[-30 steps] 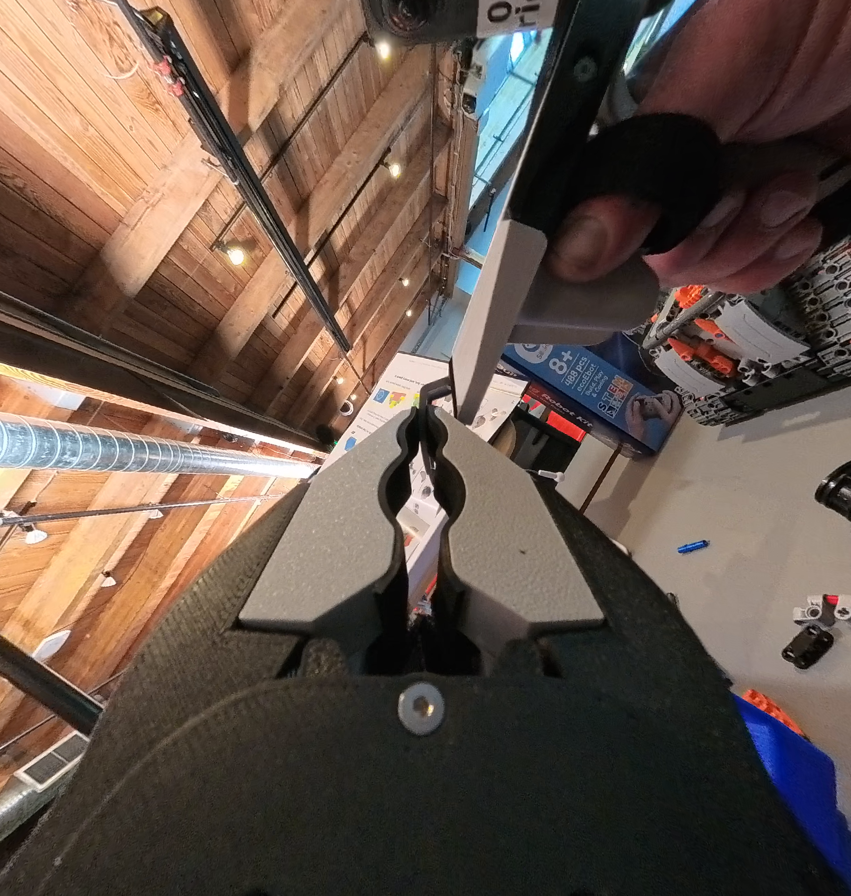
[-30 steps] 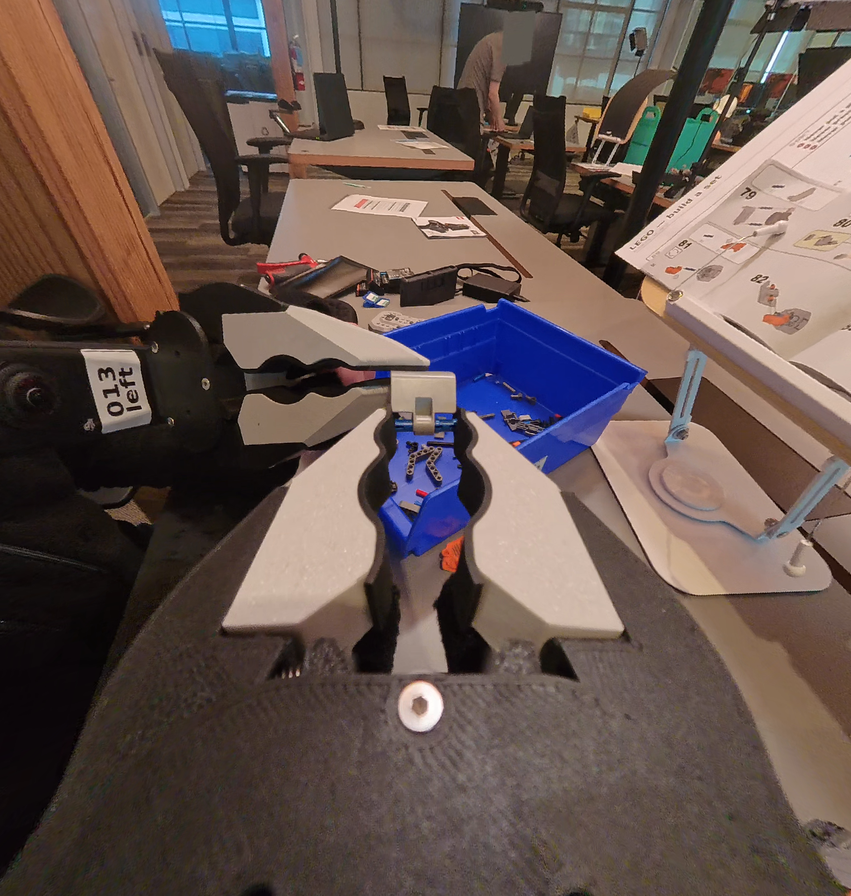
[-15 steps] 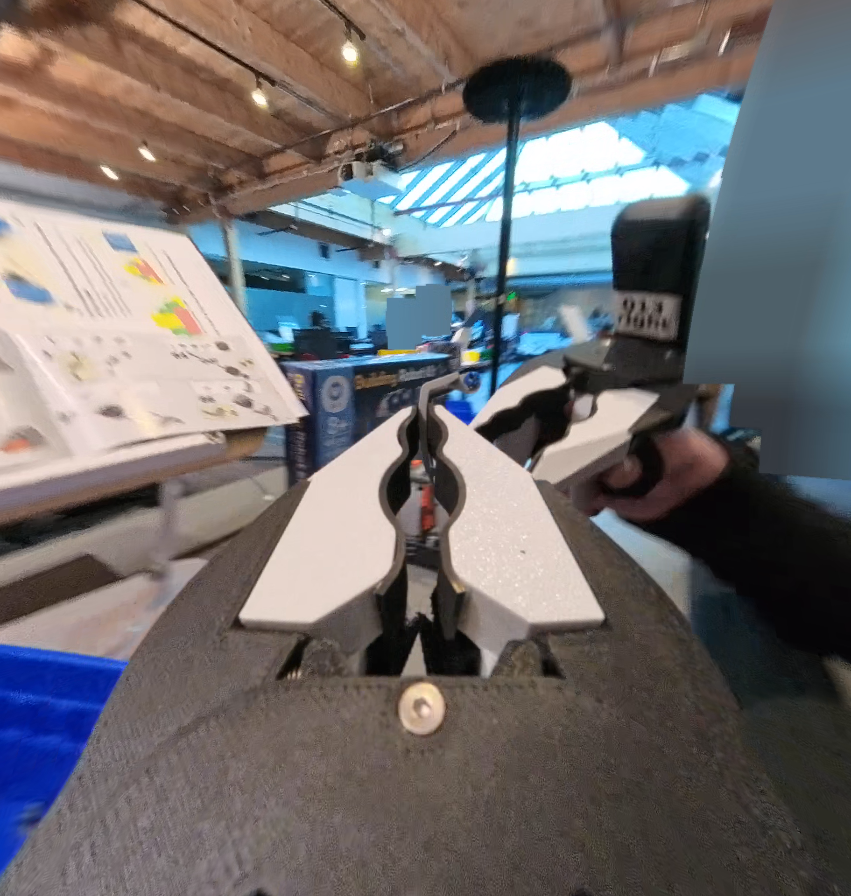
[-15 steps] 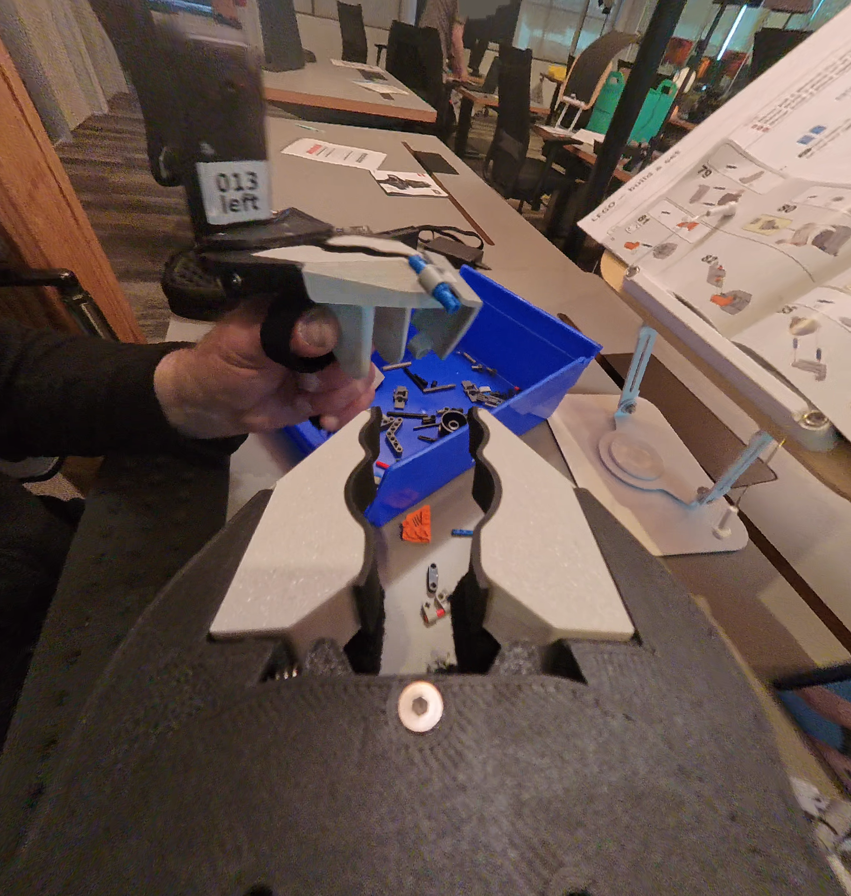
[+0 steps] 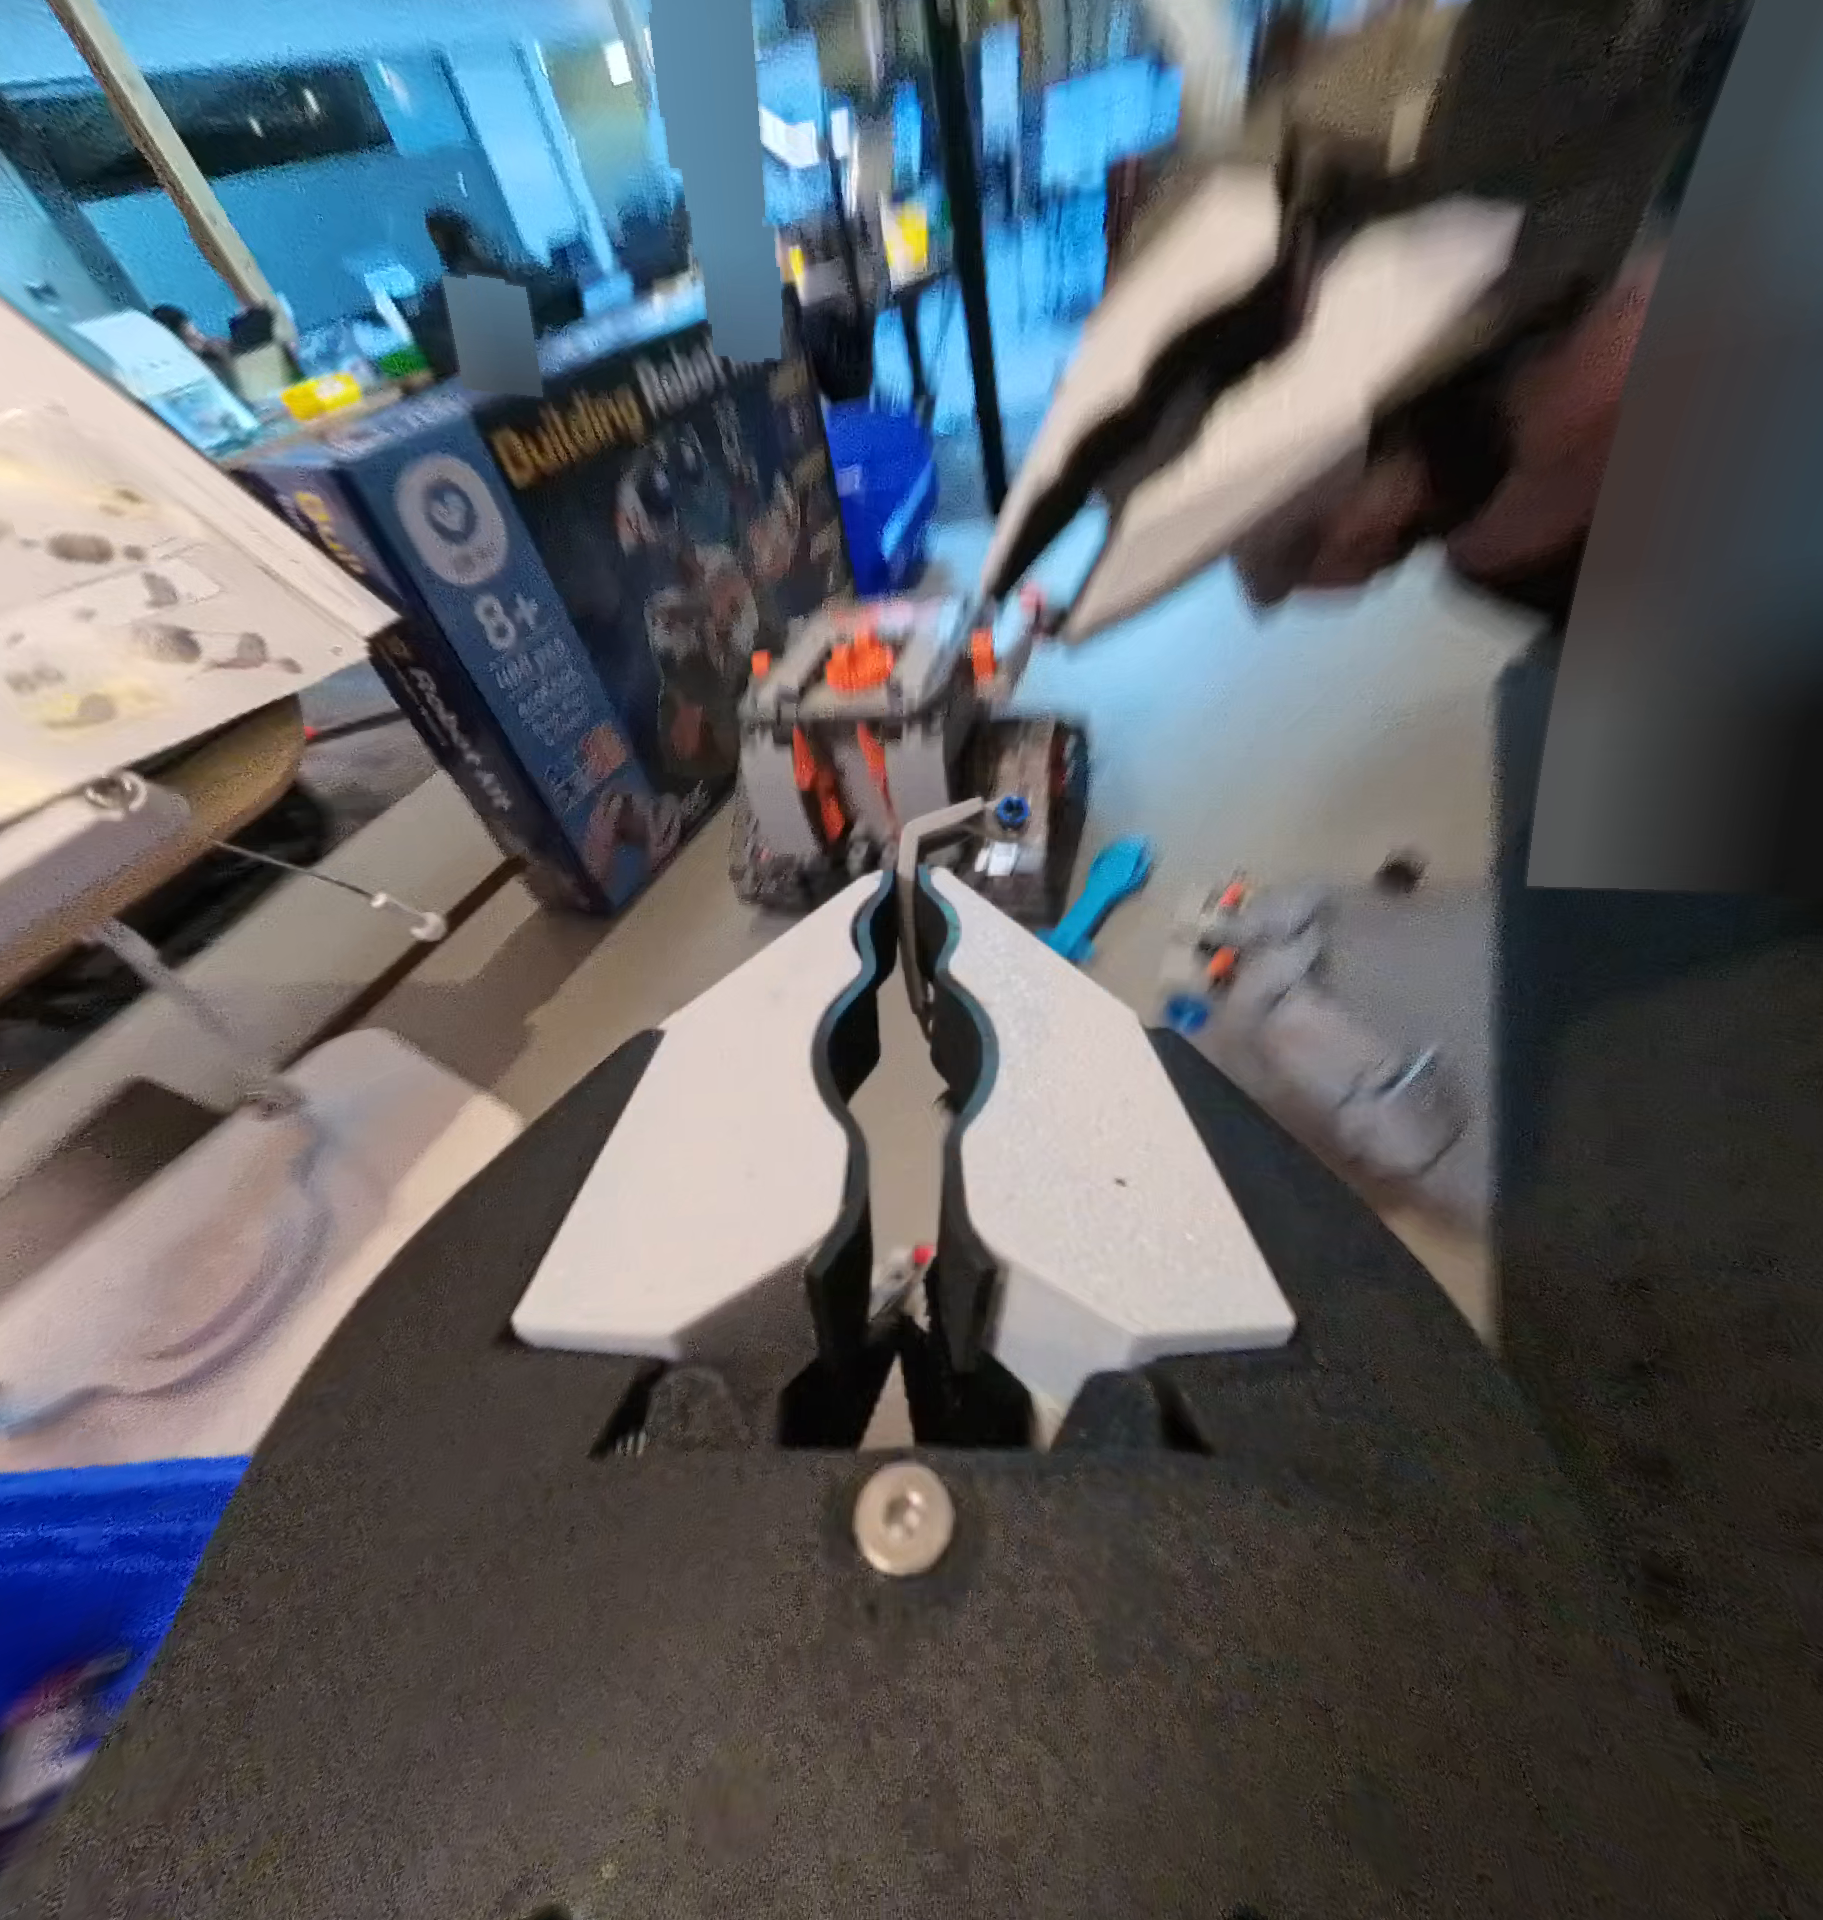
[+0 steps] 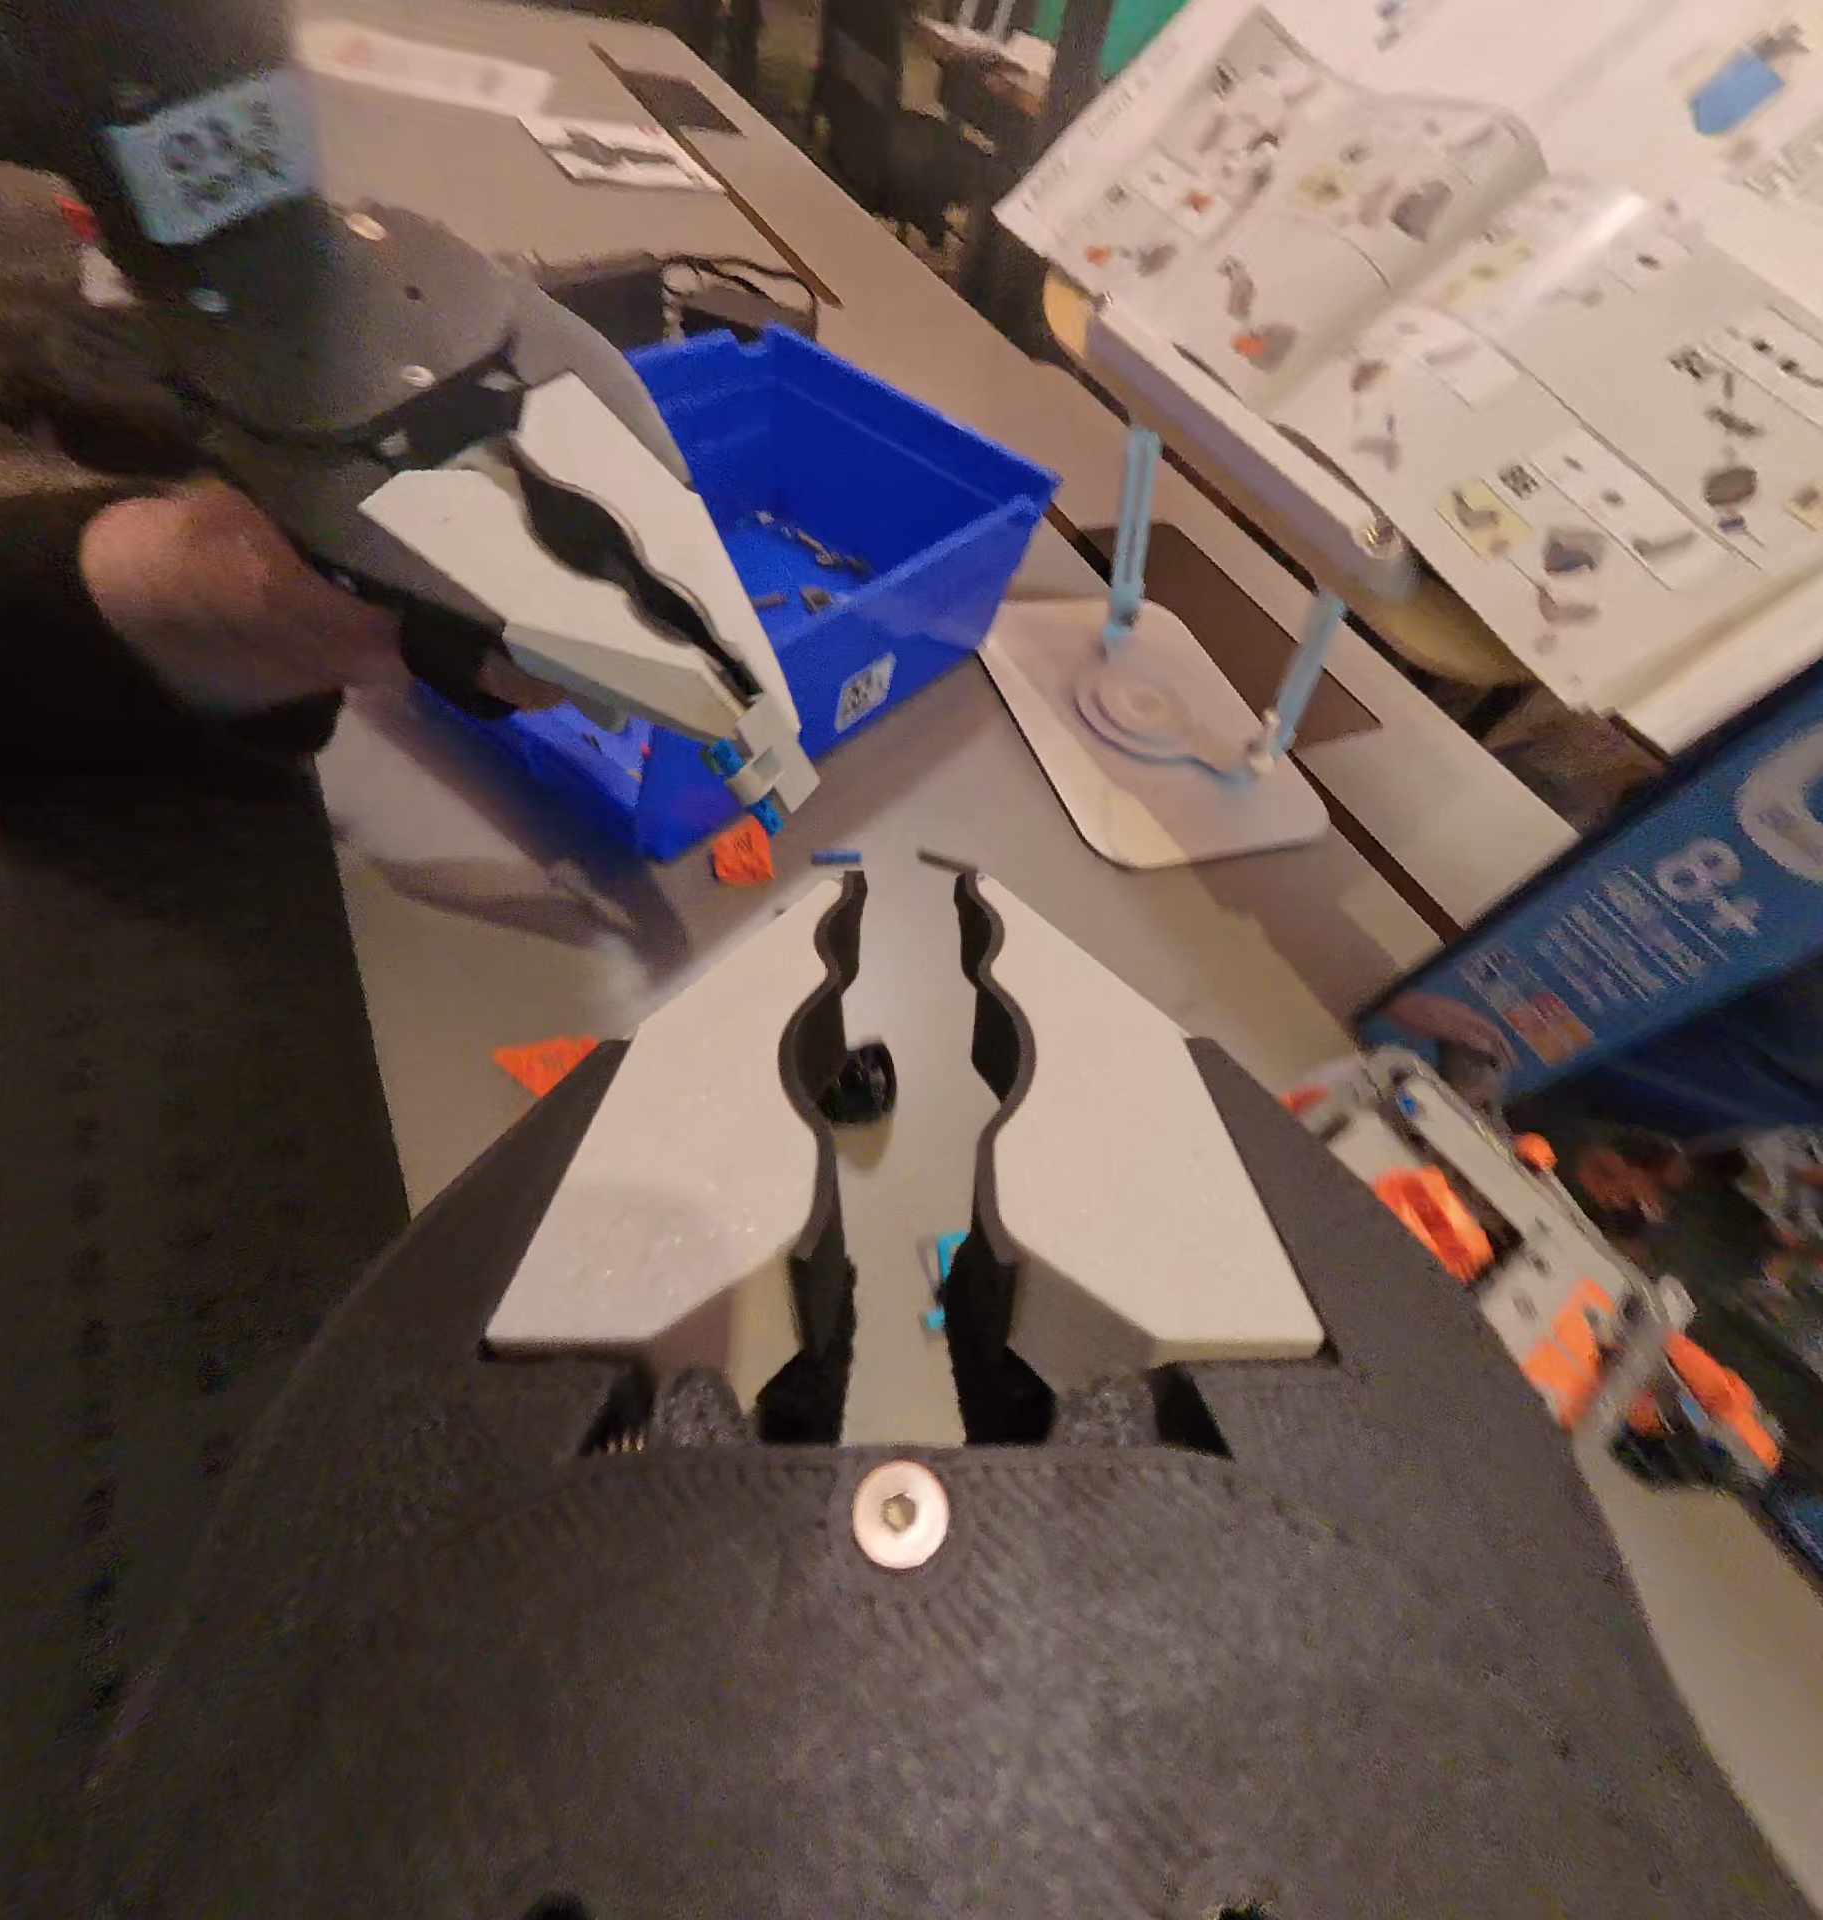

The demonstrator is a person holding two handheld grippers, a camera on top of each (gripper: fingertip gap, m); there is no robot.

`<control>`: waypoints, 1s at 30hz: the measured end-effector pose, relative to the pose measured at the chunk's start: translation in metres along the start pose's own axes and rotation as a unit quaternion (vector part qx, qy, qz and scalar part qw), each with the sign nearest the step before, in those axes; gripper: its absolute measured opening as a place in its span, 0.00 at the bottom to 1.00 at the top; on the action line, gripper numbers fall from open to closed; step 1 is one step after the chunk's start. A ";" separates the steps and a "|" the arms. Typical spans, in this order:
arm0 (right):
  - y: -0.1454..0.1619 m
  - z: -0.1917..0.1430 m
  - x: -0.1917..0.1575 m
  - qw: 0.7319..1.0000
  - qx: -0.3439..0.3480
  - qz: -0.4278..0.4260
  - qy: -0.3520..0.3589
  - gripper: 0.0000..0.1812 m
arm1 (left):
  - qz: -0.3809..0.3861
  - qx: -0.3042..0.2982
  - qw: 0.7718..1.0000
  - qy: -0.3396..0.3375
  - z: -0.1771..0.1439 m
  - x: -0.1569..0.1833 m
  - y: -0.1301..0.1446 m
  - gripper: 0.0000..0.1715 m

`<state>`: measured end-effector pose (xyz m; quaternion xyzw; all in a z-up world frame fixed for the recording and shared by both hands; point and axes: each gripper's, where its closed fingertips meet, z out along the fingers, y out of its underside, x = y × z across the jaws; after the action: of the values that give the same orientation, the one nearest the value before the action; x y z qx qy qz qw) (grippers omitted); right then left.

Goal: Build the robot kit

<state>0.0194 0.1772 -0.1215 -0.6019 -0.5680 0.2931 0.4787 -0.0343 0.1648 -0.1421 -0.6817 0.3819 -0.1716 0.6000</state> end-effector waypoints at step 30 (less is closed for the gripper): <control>0.033 0.111 -0.017 0.968 -0.206 -0.133 -0.059 0.09 | 0.316 -0.217 0.923 -0.018 0.001 0.067 0.111 0.10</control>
<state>-0.0701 0.1912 -0.1954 -0.5882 -0.7182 0.1384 0.3449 -0.0248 0.1179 -0.2624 -0.6423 0.5943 0.1265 0.4671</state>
